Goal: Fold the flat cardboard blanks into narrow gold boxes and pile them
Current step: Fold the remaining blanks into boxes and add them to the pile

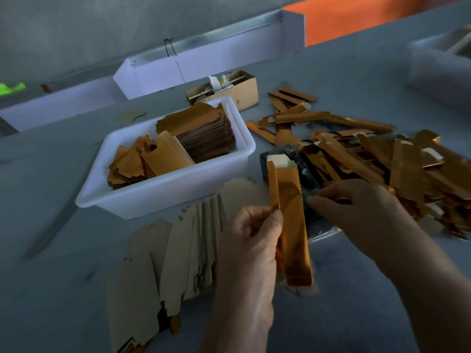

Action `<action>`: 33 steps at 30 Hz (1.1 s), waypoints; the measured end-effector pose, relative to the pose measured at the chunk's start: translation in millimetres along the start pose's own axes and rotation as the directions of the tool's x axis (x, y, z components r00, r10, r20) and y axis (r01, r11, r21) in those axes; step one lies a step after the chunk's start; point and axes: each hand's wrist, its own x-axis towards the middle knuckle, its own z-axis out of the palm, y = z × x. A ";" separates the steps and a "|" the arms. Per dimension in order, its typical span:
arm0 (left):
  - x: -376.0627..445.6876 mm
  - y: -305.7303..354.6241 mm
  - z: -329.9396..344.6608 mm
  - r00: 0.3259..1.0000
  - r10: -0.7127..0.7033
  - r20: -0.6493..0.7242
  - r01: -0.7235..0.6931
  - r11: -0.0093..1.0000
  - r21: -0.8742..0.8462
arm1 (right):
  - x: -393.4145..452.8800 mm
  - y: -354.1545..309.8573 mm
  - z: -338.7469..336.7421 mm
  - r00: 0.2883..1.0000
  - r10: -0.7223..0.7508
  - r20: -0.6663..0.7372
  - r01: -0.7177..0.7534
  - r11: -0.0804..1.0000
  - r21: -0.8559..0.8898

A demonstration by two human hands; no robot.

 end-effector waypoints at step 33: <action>8.4 -0.5 27.3 0.988 0.080 0.131 -0.088 0.995 0.053 | -31.4 15.2 22.1 0.965 0.005 -0.261 0.050 0.978 0.203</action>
